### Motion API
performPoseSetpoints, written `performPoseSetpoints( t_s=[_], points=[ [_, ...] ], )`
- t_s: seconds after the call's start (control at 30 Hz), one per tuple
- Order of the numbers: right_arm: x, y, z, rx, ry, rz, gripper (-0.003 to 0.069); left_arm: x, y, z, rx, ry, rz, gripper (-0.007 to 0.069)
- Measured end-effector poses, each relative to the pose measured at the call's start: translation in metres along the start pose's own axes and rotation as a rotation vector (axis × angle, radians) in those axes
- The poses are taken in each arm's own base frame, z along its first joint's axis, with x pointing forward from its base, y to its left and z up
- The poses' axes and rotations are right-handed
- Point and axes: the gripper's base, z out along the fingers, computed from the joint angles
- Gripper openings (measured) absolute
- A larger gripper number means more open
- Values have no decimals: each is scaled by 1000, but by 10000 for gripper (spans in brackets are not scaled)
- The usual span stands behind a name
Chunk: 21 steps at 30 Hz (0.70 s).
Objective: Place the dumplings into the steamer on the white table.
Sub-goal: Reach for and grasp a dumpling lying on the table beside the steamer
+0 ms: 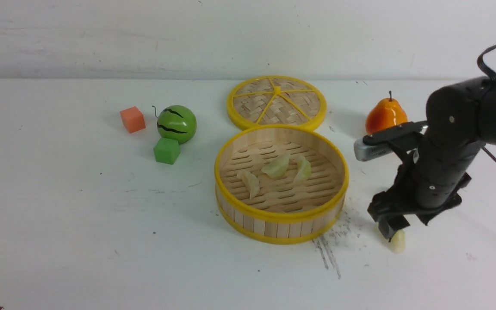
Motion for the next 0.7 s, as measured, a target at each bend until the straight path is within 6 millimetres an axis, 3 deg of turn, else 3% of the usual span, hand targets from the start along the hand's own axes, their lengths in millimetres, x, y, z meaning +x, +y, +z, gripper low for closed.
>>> performPoseSetpoints(
  t_s=[0.17, 0.3, 0.37, 0.4, 0.43, 0.47, 0.63, 0.7],
  points=[
    [-5, 0, 26, -2, -19, 6, 560, -1, 0, 0, 2, -9, 0, -3],
    [-5, 0, 44, -4, 11, 15, 483, -1, 0, 0, 1, -7, 0, -3],
    [-5, -1, 45, 3, 10, 30, 393, 0, 0, 0, 3, -5, -1, -3],
    [-5, -1, 45, 4, 10, 33, 382, 0, 0, 0, 3, -5, -2, -3],
    [-5, -1, 45, 14, 10, 43, 283, 0, 0, 0, 3, -5, -2, -3],
    [-5, -2, 44, 22, 8, 44, 237, 0, 0, 0, 3, -5, -2, -3],
    [-9, -4, 35, 45, 36, 34, 244, 0, 0, 0, 2, 0, -2, 0],
    [-19, 0, 10, 45, -1, 26, 244, 0, 0, 0, 2, 1, -2, 2]
  ],
)
